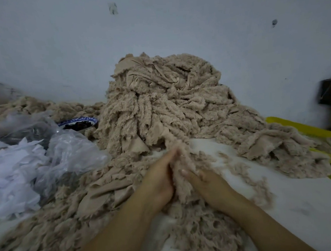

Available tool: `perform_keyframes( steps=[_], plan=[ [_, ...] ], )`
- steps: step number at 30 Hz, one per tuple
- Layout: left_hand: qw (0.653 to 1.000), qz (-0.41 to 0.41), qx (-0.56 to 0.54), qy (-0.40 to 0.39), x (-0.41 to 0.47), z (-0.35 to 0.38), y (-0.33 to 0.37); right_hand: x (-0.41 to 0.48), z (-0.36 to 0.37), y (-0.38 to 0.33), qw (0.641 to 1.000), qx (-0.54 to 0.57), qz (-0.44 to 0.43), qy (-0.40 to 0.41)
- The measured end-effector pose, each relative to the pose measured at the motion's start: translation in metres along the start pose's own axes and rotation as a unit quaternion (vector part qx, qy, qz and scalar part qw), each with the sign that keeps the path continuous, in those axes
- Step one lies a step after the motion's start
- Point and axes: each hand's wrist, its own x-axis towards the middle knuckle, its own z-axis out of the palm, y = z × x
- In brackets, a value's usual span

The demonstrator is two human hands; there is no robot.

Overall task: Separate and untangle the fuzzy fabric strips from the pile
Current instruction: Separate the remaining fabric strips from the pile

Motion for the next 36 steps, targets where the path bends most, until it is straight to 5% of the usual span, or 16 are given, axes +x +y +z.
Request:
perform_keyframes(
  steps=[4,11,17,21,26,28,31,36],
  plan=[
    [0.986,0.059,-0.152,0.037,0.004,-0.016,0.018,-0.001,-0.005,0.002,0.999,-0.023,-0.019,-0.009],
    [0.973,0.076,-0.211,0.05,0.009,-0.02,0.022,0.004,-0.01,0.013,0.989,0.019,-0.005,0.148],
    [0.991,0.044,0.128,0.023,-0.003,0.012,-0.001,0.01,-0.012,0.014,0.976,0.14,-0.003,0.168],
    [0.95,0.057,0.306,-0.032,-0.008,0.024,-0.017,0.008,-0.012,0.011,0.955,0.285,0.007,0.084],
    [0.858,0.066,0.507,-0.048,-0.002,0.027,-0.031,0.004,-0.017,0.004,0.911,0.403,0.09,0.024],
    [0.853,0.071,0.517,-0.011,-0.002,0.025,-0.031,0.007,-0.014,0.006,0.929,0.351,0.075,0.09],
    [0.888,0.084,0.442,0.096,0.003,0.017,-0.023,0.008,-0.01,0.008,0.98,0.056,-0.056,0.181],
    [0.993,-0.015,0.109,0.048,0.009,0.001,-0.005,0.006,0.009,0.005,0.973,-0.11,-0.192,0.066]
  ],
)
